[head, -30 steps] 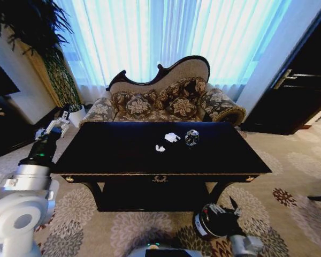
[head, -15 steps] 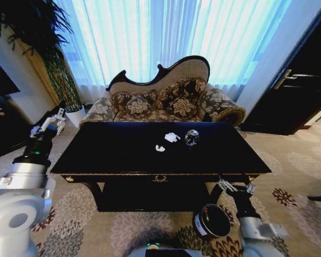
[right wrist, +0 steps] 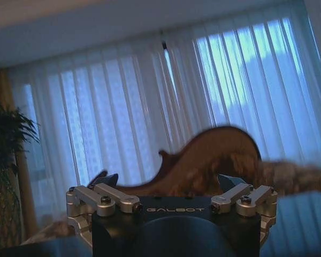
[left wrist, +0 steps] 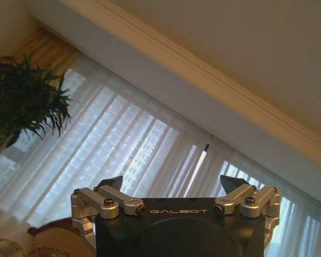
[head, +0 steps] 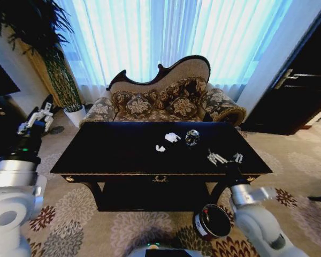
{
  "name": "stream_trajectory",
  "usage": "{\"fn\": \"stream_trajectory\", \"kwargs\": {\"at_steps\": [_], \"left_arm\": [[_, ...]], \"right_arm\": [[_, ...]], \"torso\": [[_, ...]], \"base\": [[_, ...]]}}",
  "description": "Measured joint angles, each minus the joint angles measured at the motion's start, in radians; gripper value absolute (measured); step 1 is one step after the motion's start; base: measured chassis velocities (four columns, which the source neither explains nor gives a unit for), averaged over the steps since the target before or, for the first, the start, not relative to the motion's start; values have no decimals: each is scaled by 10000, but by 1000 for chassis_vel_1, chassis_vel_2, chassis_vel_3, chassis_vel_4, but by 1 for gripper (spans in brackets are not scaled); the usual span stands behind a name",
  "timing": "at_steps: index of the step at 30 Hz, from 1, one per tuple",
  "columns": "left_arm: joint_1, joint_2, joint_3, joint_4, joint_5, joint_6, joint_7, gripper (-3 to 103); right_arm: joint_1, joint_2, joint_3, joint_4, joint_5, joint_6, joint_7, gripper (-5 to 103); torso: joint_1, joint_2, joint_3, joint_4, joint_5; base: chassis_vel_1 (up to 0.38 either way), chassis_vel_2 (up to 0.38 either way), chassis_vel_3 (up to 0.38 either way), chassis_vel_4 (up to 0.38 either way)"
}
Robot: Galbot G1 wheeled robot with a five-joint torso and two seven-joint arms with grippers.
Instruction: Move to the front of the table and place the trash on the table into the trash bin.
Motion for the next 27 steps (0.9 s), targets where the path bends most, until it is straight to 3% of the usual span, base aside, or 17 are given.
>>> {"fn": "stream_trajectory", "kwargs": {"at_steps": [5, 15, 27], "left_arm": [[-30, 115, 368, -66, 138, -3, 23, 100], [-215, 210, 401, 281, 272, -26, 121, 100], [-421, 123, 644, 646, 615, -55, 229, 100]], "right_arm": [[636, -863, -181, -584, 664, -445, 335, 100], [2261, -2806, -1532, -2284, 997, -311, 53, 100], [4976, -3424, -4097, -3888, 953, -15, -50, 100]], "torso": [[0, 0, 0, -2, -1], [-1, 1, -1, -3, 0], [0, 0, 0, -1, -1]], "base": [[0, 0, 0, 0], [0, 0, 0, 0], [0, 0, 0, 0]]}}
